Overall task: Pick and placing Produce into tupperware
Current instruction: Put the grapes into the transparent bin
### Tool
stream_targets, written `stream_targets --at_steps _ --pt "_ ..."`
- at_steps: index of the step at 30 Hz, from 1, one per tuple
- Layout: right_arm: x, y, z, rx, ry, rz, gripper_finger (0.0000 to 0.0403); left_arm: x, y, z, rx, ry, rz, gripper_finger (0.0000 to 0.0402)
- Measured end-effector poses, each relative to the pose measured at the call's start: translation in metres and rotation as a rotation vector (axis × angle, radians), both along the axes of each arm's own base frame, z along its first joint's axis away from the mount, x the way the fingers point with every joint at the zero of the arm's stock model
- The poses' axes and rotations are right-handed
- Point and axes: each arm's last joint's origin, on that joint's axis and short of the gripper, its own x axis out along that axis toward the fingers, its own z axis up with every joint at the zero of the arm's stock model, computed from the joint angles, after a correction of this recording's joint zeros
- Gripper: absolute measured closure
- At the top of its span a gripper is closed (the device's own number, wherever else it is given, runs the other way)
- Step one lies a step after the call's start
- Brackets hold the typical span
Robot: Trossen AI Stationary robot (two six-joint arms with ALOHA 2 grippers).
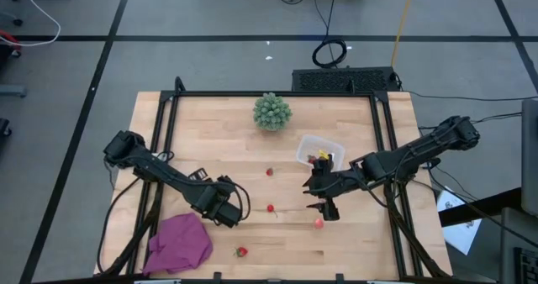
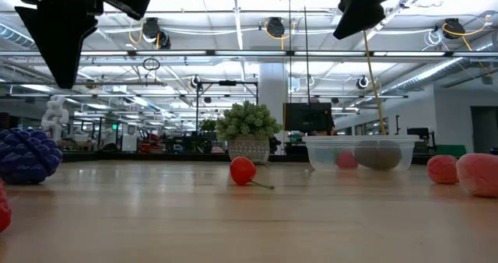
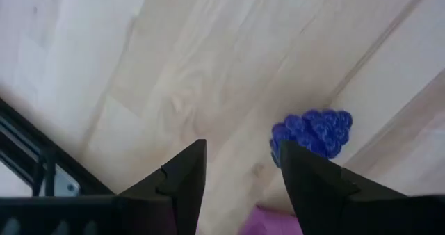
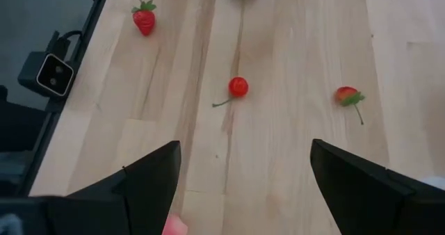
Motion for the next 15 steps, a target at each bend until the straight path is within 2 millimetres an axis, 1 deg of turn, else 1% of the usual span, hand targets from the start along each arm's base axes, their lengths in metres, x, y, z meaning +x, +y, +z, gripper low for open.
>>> stream_targets --at_steps 4,9,12,15 --pt "0.0 0.0 0.0 0.025 0.005 -0.027 0.0092 0.0016 -0.0008 -0.0001 0.015 -0.015 -0.06 0.0186" --pt "0.0002 0.0012 0.0005 0.077 0.013 -0.028 0.0092 0.0052 -0.0036 -0.0003 0.058 -0.064 -0.161 0.0129" --pt "0.0012 0.002 0.0016 0.105 0.004 -0.036 0.0092 0.0058 -0.0034 -0.0002 0.066 -0.054 -0.221 0.0095" --pt "0.0025 0.0025 0.0029 0.114 -0.013 -0.037 0.0092 0.006 -0.0034 -0.0003 0.061 -0.045 -0.25 0.0069"
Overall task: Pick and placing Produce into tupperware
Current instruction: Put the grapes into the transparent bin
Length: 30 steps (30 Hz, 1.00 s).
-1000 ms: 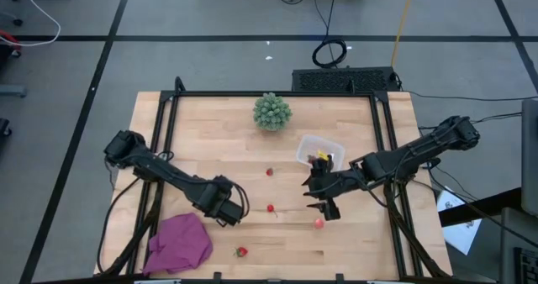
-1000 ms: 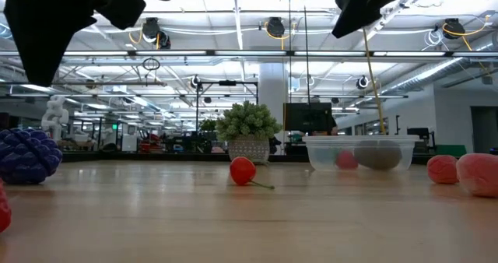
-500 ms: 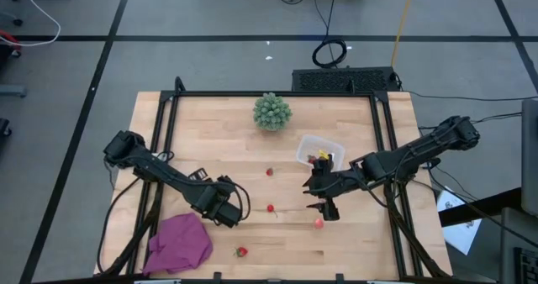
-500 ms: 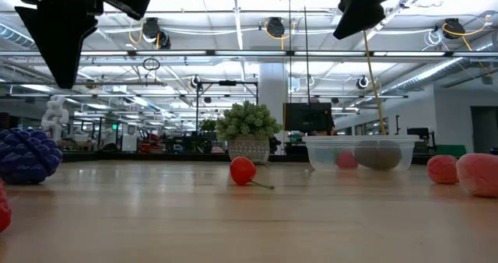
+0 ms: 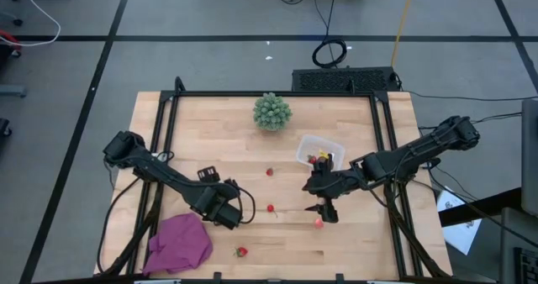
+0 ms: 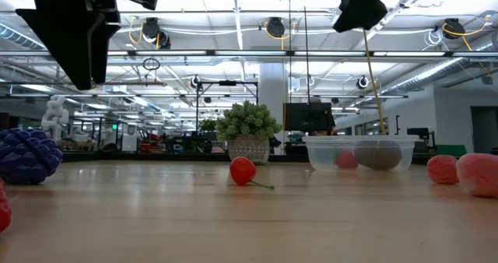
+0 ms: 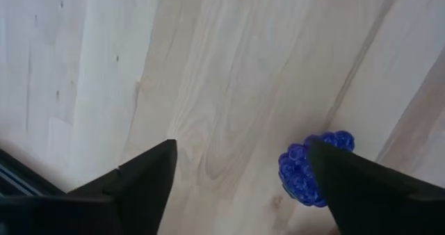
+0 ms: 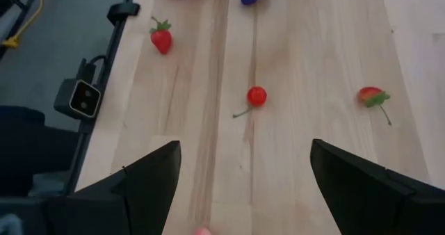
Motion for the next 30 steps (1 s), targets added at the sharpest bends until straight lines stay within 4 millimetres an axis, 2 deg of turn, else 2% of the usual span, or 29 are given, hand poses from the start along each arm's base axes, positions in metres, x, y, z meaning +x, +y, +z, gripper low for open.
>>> stream_targets --at_steps 6,11,20,26,30 --pt "0.002 0.001 0.002 0.011 -0.026 0.0 0.0092 -0.001 -0.002 0.0 -0.026 0.008 0.008 0.0045" --pt "0.004 0.002 0.005 0.051 -0.055 -0.025 0.0092 -0.003 -0.005 -0.001 -0.1 0.044 0.03 0.0047" --pt "0.012 0.005 0.015 0.166 -0.163 -0.077 0.0092 -0.013 -0.025 -0.001 -0.121 0.088 -0.166 0.0047" --pt "0.019 0.007 0.03 0.278 -0.308 -0.099 0.0092 -0.021 -0.038 -0.001 -0.098 0.101 -0.313 0.0046" --pt "0.024 0.009 0.045 0.346 -0.456 -0.088 0.0092 -0.027 -0.041 -0.014 -0.083 0.118 -0.368 0.005"
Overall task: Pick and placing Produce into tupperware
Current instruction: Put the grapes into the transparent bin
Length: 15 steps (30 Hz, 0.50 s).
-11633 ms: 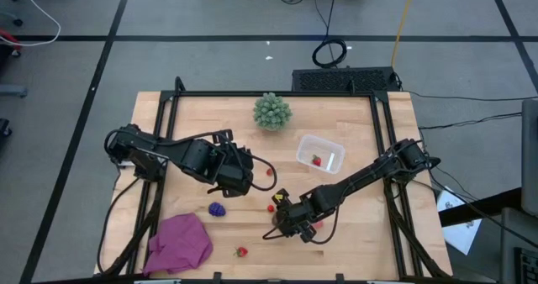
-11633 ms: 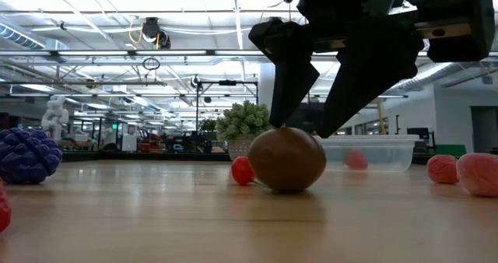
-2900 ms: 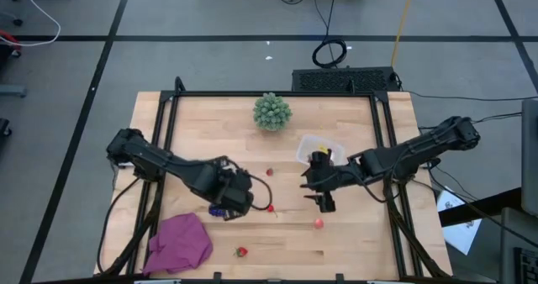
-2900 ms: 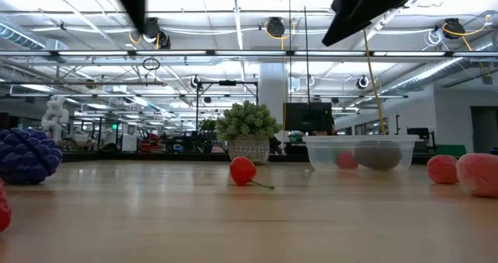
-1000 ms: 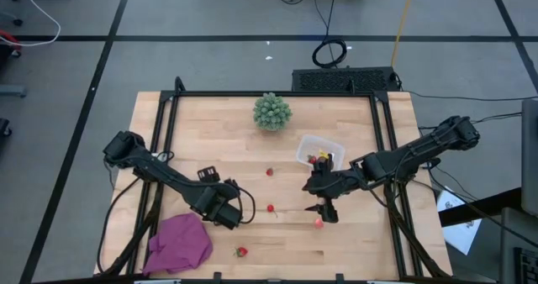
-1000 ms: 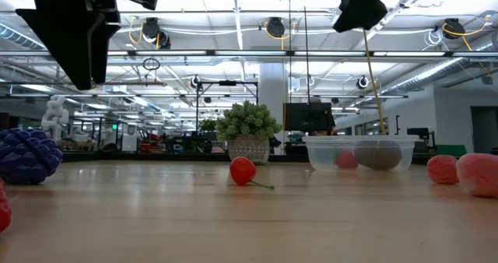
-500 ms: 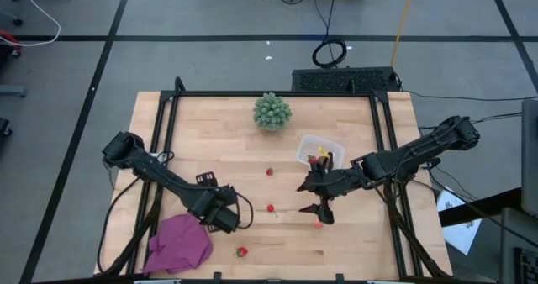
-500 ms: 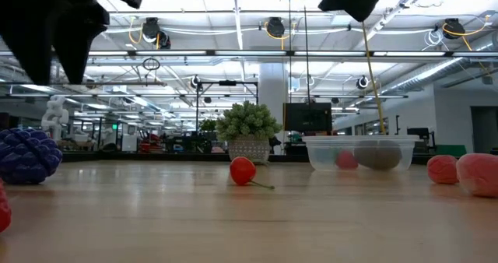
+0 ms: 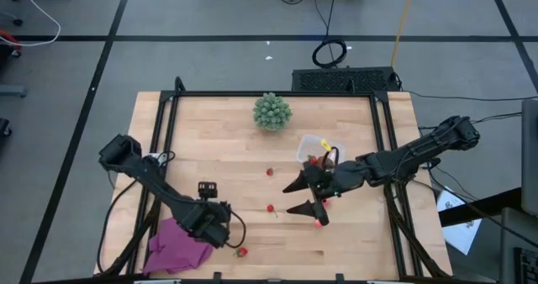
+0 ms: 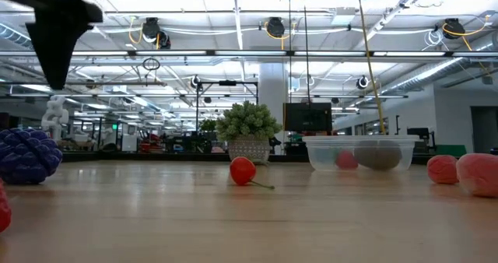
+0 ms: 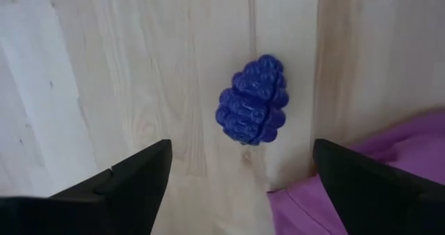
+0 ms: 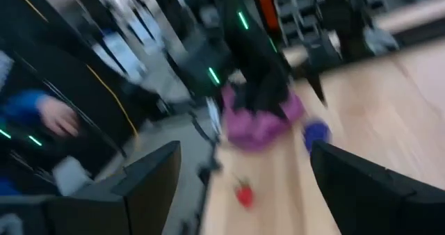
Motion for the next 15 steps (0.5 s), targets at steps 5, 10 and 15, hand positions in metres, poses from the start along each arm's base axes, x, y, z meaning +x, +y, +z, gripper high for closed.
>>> stream_targets --at_steps 5,10,15 --pt "0.002 0.001 0.014 0.052 -0.137 0.0 0.0092 -0.013 0.003 -0.029 0.021 0.055 -0.047 0.0052" --pt "0.003 0.001 0.019 0.073 -0.187 0.0 0.0092 -0.019 0.009 -0.04 0.071 0.076 -0.064 0.0052" --pt "0.003 0.001 0.019 0.078 -0.185 -0.004 0.0092 -0.016 0.007 -0.041 0.052 0.057 -0.13 0.0052"
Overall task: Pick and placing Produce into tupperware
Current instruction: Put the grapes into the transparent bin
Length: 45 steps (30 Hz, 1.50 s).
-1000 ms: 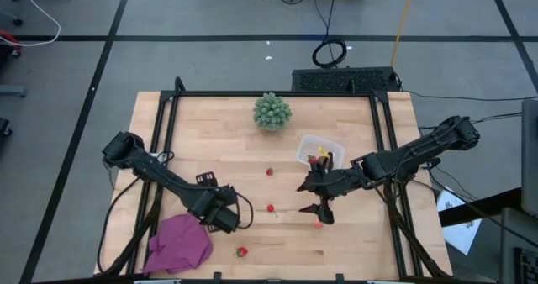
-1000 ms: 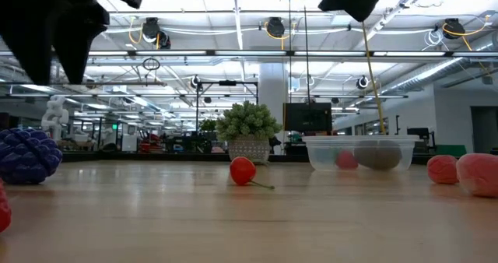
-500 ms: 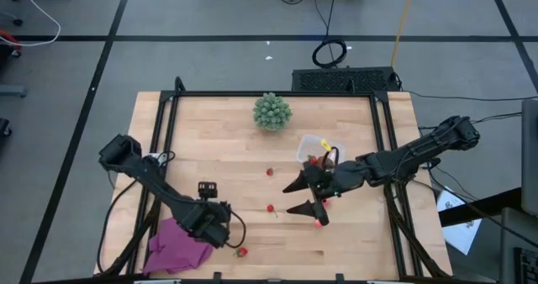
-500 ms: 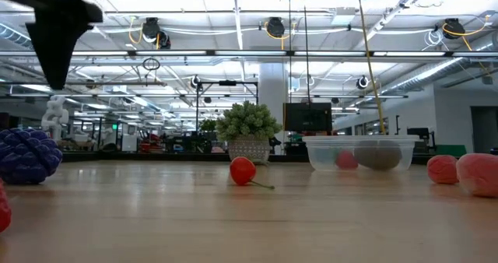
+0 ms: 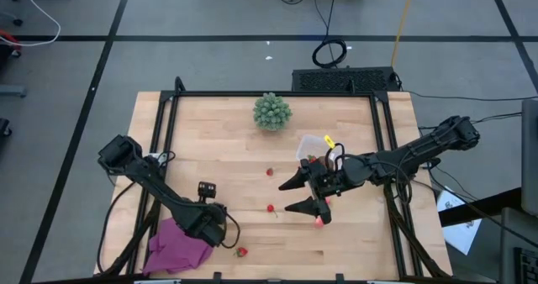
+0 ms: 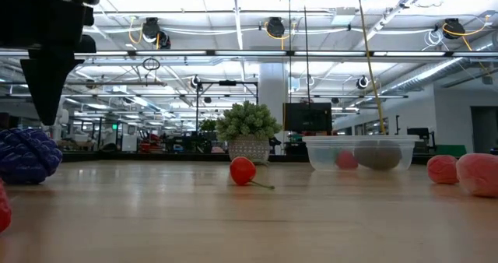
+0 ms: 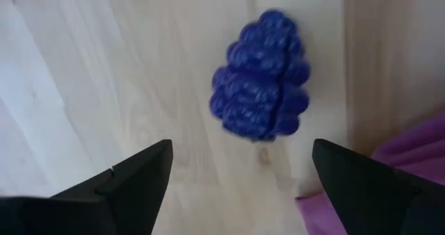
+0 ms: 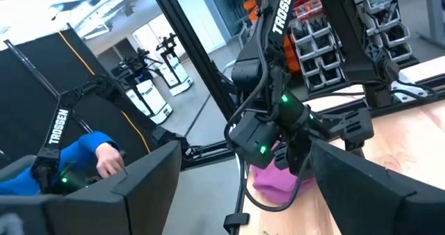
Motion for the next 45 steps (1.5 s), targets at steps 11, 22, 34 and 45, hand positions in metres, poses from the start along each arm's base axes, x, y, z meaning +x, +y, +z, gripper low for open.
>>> stream_targets --at_steps 11,22,34,45 --pt "0.0 0.0 0.0 0.019 0.006 -0.002 0.0092 0.013 -0.004 -0.001 -0.075 -0.077 -0.074 0.0052" --pt "-0.001 0.002 0.0 0.019 0.006 0.003 0.0092 0.021 0.007 -0.006 -0.134 -0.057 -0.048 0.0053" --pt "-0.004 0.009 0.001 0.02 -0.005 0.031 0.0092 0.015 0.021 -0.027 -0.135 -0.025 -0.009 0.0053" --pt "-0.004 0.009 0.01 0.0 -0.105 0.031 0.0092 0.019 0.019 -0.031 -0.169 -0.082 -0.015 0.0138"
